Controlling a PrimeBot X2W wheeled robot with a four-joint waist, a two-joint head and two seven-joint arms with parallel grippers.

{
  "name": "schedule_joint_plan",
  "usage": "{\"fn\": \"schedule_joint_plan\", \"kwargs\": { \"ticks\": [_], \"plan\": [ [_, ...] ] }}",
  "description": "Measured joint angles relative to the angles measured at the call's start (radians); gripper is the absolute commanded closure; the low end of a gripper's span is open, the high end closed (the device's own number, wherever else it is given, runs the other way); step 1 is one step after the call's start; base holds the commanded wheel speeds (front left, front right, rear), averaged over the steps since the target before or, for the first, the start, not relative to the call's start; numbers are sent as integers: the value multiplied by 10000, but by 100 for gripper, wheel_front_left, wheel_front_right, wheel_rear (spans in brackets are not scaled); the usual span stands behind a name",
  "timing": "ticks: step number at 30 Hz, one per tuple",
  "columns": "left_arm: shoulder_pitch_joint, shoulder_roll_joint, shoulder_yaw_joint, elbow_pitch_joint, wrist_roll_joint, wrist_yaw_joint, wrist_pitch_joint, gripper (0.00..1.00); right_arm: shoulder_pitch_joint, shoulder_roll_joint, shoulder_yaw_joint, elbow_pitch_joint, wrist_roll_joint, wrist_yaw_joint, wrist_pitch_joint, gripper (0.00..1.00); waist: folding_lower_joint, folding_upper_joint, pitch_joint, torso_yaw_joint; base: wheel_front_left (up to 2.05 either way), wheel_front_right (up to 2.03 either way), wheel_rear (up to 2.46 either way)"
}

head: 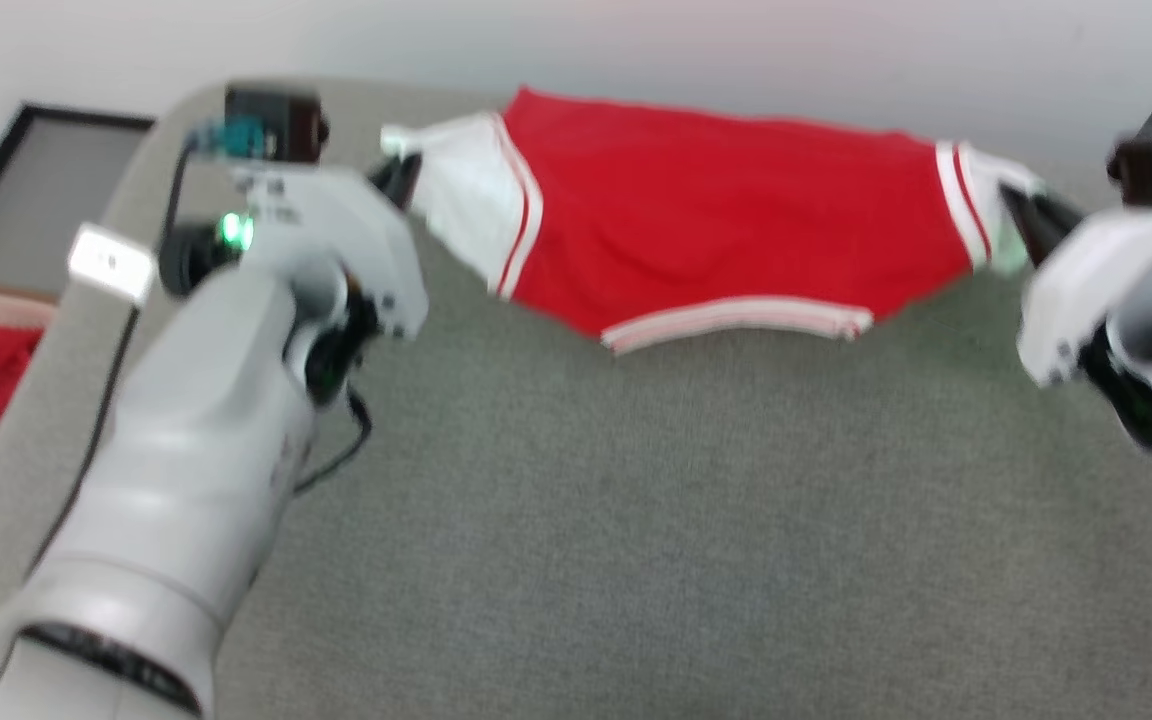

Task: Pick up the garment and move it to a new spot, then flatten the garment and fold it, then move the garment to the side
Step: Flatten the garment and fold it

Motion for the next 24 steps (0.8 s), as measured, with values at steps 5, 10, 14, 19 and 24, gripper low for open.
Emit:
{"fn": "schedule_joint_plan", "kwargs": {
  "ticks": [5,10,14,19,24],
  "plan": [
    [1198,430,-174,-671,-194,0,2,100,1808,-924,-178,-1875,594,0,790,100,0,0,-786,27,0,0,0],
    [2486,1055,-209,-1634,-272,303,52,100,3727,-1473,-888,-3822,456,0,1588,100,0,0,-1404,30,0,0,0],
    [3766,1542,-192,-2959,-430,894,236,100,5338,-1567,-1964,-5219,35,0,2219,100,0,0,-1736,-2,0,0,0],
    [5599,2265,-163,-5256,-552,2034,487,100,7388,-1294,-3306,-6901,-642,0,3104,100,0,0,-1939,-45,0,0,0],
    [7319,2974,-128,-7712,-688,3352,746,100,9181,-846,-4247,-8604,-1078,0,4065,100,0,0,-1904,-73,0,0,0]
  ]
}}
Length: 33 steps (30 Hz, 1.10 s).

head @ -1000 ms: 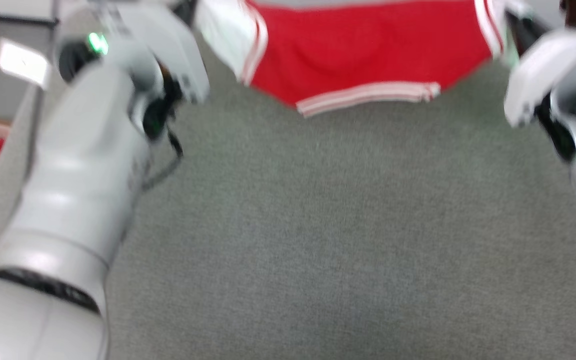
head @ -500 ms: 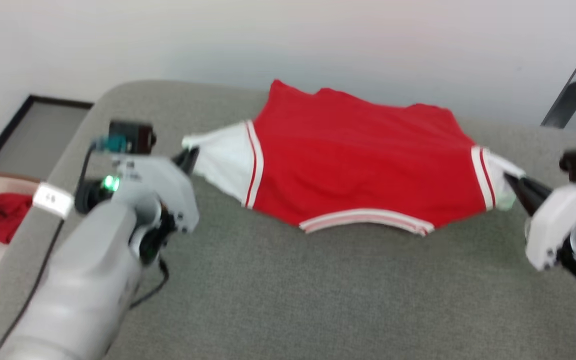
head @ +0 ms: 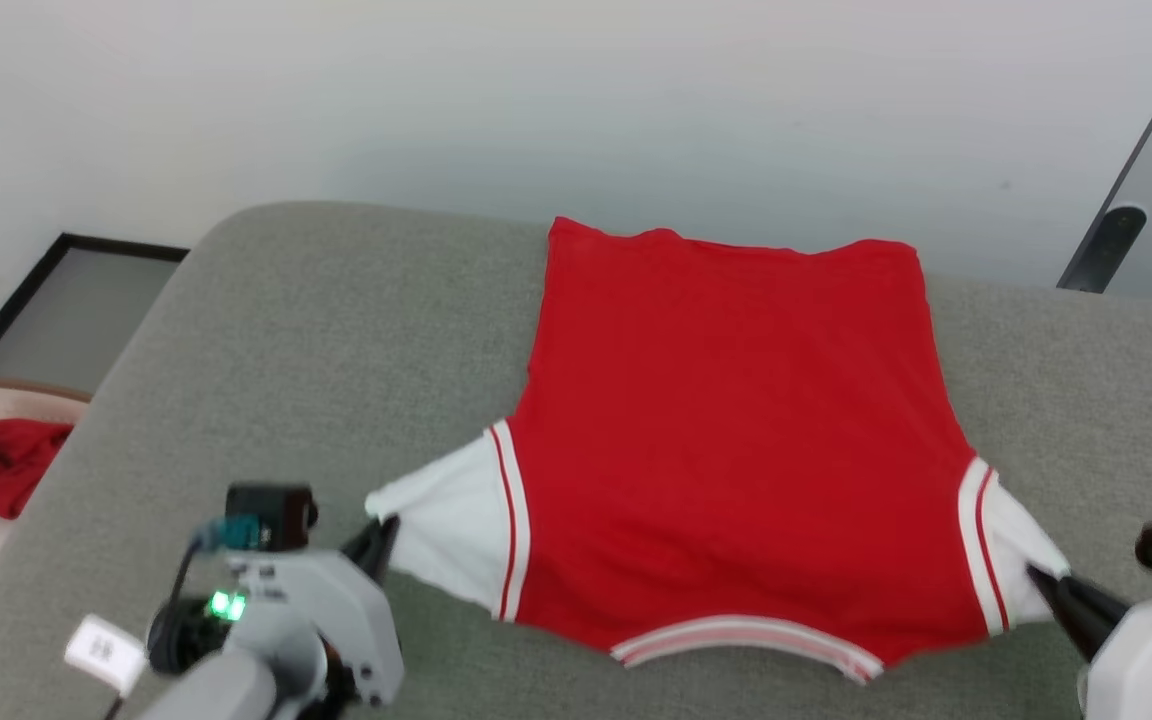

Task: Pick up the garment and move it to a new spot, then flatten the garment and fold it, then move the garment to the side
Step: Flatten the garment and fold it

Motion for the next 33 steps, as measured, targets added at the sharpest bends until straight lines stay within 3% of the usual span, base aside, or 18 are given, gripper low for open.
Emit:
{"fn": "schedule_joint_plan", "kwargs": {
  "ticks": [7,11,16,22,23,24,29,33],
  "plan": [
    [1589,690,267,-2435,-115,1411,36,100,1710,522,-867,-1647,-290,0,1009,100,0,0,205,-16,0,0,0],
    [2384,815,303,-3273,-299,1923,63,100,2371,767,-1221,-2155,-326,2,1515,100,0,0,328,-28,0,0,0],
    [2881,865,359,-3825,-416,2213,-13,100,2843,884,-1522,-2497,-389,0,1975,100,0,0,506,1,0,0,0],
    [2890,744,351,-3783,-416,2253,-88,100,2770,1053,-1517,-2472,-525,0,2328,100,0,0,715,43,0,0,0],
    [2863,721,343,-3733,-408,2253,-90,100,2669,1043,-1494,-2449,-602,0,2376,63,0,0,752,42,0,0,0],
    [2827,700,324,-3689,-393,2249,-92,100,2597,1089,-1524,-2414,-617,0,2462,0,0,0,782,41,0,0,0],
    [2690,570,299,-3580,-376,2203,-180,100,2465,1080,-1517,-2662,-487,0,3202,0,0,0,895,11,0,0,0],
    [2597,506,290,-3534,-345,2165,-255,100,2279,1076,-1845,-3561,-127,-2,3651,0,0,0,1036,-9,0,0,0]
  ]
}}
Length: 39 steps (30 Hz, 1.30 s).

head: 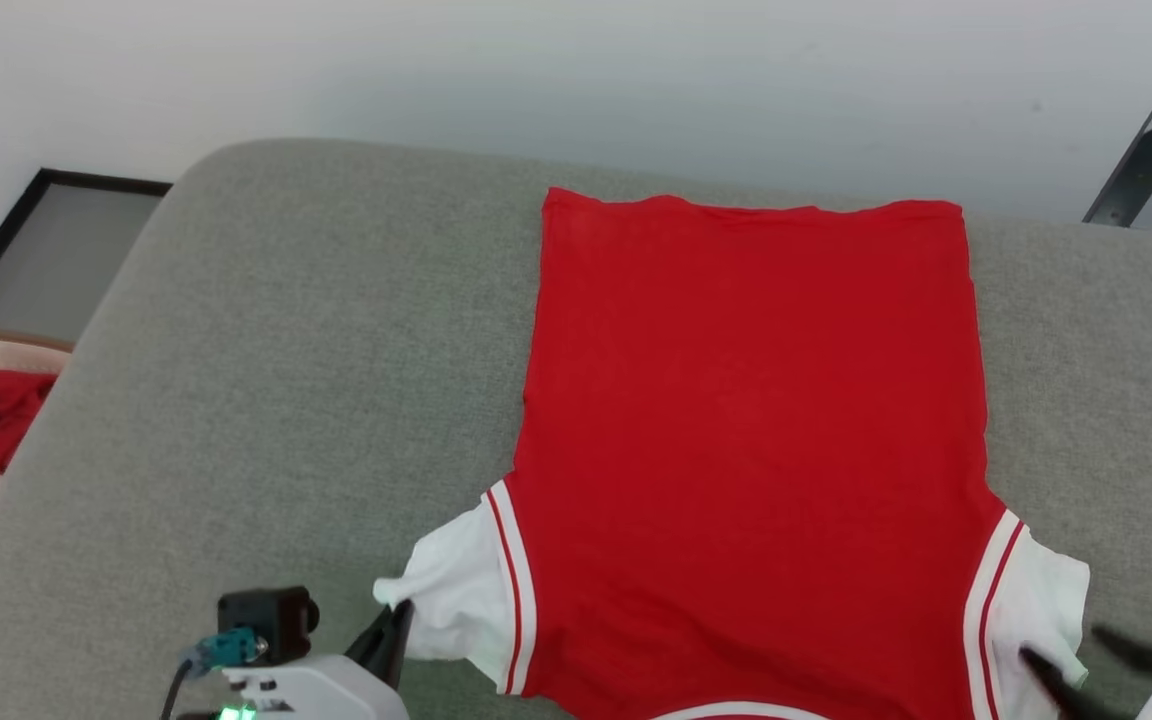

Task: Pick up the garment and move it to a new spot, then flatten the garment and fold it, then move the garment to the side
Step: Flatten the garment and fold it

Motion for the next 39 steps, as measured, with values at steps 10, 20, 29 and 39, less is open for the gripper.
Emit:
{"fn": "schedule_joint_plan", "kwargs": {
  "ticks": [10,20,29,39],
  "plan": [
    [-735,-443,-132,21,307,-201,-232,100,-4057,-184,-610,-291,-1060,0,-2040,0,0,0,694,36,0,0,0],
    [-2083,-1404,-813,579,786,-941,-270,100,-8667,-949,213,4677,-1973,6,-2800,0,0,0,1468,899,0,0,0],
    [-2907,-2303,-1225,1315,905,-1672,-539,100,-11672,-1829,1166,8855,-1854,6,-332,0,0,1,2418,1892,0,0,0],
    [-3421,-3060,-1503,2021,920,-2276,-811,100,-13469,-1921,1210,11277,-2339,4,2249,0,0,0,3444,2851,0,0,0]
  ]
}}
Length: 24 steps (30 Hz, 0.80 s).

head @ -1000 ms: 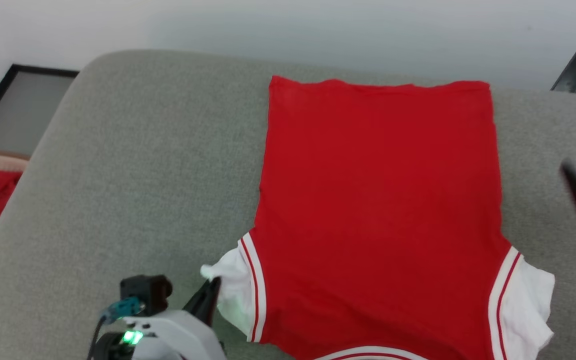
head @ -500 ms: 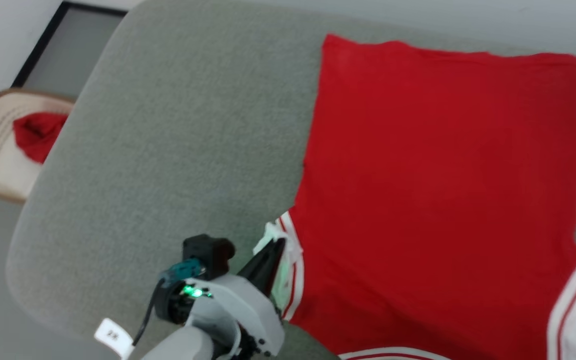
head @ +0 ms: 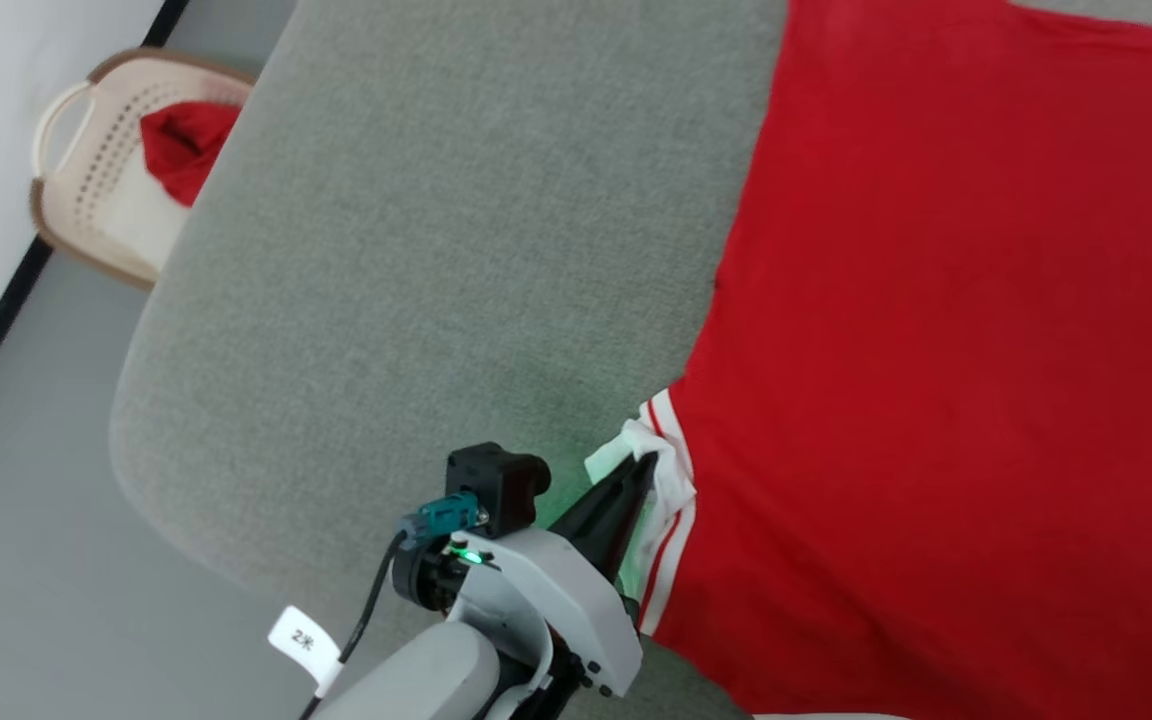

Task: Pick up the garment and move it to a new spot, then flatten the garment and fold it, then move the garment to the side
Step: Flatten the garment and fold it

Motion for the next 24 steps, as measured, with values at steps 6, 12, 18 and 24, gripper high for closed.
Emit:
{"fn": "schedule_joint_plan", "kwargs": {
  "ticks": [6,12,18,24],
  "plan": [
    [-174,-274,-73,268,-71,-221,-128,100,-543,17,-855,742,-926,-2,552,0,0,0,482,443,0,0,0],
    [-259,-370,-88,491,-148,-380,-198,100,-969,201,-2063,1093,-2226,4,1310,0,0,0,788,731,0,0,0],
    [-320,-441,-86,608,-176,-454,-257,100,-1071,445,-2736,915,-3108,4,1835,100,0,0,862,779,0,0,0],
    [-337,-454,-69,777,-236,-456,-267,100,-839,867,-3661,529,-3800,2,1979,100,0,0,723,694,0,0,0]
  ]
}}
